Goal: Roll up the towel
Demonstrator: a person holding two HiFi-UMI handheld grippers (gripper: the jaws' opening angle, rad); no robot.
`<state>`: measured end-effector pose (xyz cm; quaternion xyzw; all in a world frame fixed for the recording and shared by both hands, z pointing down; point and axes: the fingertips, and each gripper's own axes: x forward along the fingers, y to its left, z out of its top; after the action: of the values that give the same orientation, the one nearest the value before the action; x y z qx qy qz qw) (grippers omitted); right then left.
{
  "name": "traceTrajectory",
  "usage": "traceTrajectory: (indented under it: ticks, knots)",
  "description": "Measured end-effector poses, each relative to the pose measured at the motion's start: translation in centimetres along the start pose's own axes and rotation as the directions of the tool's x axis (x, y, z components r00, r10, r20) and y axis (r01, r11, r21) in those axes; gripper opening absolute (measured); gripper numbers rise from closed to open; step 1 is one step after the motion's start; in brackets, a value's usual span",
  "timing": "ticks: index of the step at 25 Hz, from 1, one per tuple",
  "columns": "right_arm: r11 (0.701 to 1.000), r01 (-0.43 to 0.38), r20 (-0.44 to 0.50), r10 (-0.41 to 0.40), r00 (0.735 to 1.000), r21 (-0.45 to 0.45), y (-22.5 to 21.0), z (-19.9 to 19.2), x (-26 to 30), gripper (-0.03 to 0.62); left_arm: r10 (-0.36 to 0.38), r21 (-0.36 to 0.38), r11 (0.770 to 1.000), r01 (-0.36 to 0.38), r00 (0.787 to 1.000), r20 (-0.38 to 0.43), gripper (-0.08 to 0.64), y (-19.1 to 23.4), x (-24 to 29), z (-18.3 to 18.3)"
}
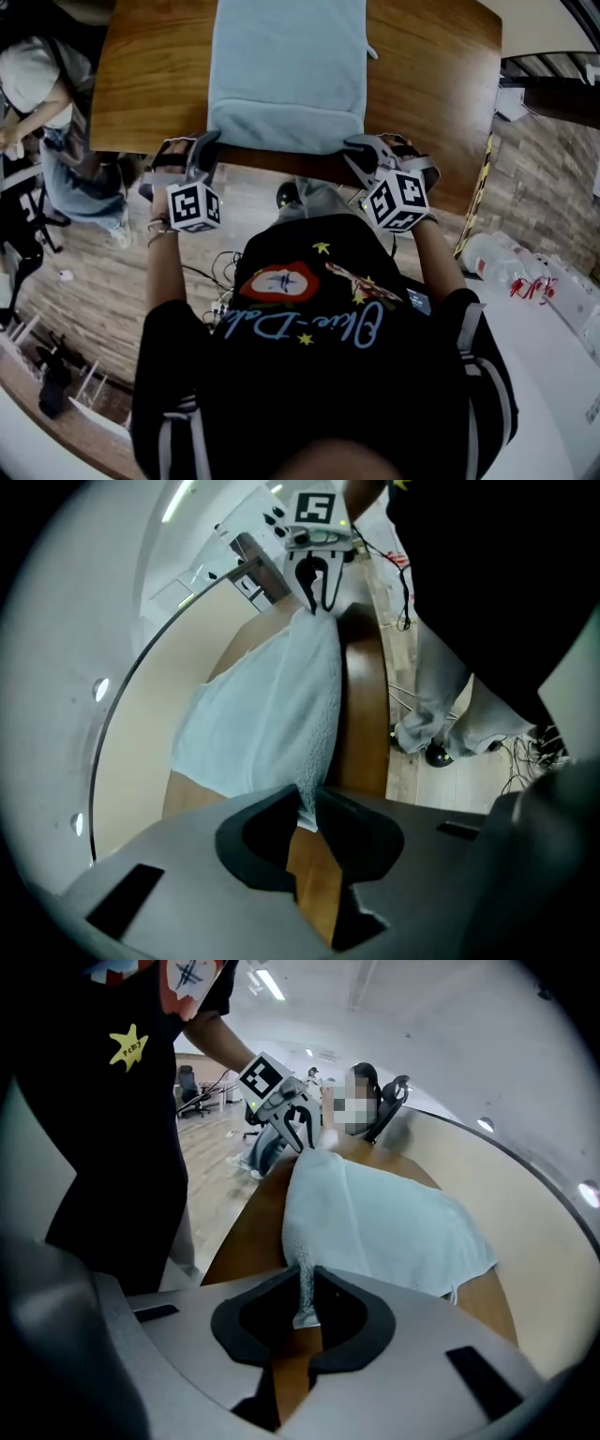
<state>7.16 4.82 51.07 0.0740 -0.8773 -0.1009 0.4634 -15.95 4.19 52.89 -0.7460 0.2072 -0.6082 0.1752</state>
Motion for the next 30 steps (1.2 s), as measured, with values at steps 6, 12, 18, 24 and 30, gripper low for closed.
traceTrajectory:
  ticks: [6,12,18,24,30]
  knots:
    - [0.94,-0.164,0.205,0.104,0.973,0.3,-1.7,0.8,-1.6,0.023,-0.116,-0.115,0.986,0.123,0.991,0.062,0.044,0.4,-0.8,0.0]
    - [0.889,-0.214,0.281,0.102,0.954,0.404,-5.4,0.7,-2.2,0.023,-0.207,-0.273,0.931,0.241,0.967,0.146,0.043,2.3,-1.2,0.3]
    - [0.866,-0.216,0.325,0.067,0.944,0.451,-8.7,0.8,-1.5,0.023,-0.238,-0.416,0.856,0.307,0.948,0.211,0.044,4.4,-1.1,-0.1]
    - [0.857,-0.144,0.258,0.014,0.966,0.495,-10.6,0.6,-0.2,0.023,-0.267,-0.407,0.853,0.327,0.943,0.198,0.044,6.7,0.1,-0.8]
    - [0.872,-0.03,0.127,-0.037,0.991,0.489,-11.5,-0.1,0.6,0.025,-0.263,-0.309,0.904,0.295,0.954,0.141,0.046,8.8,2.3,-1.0]
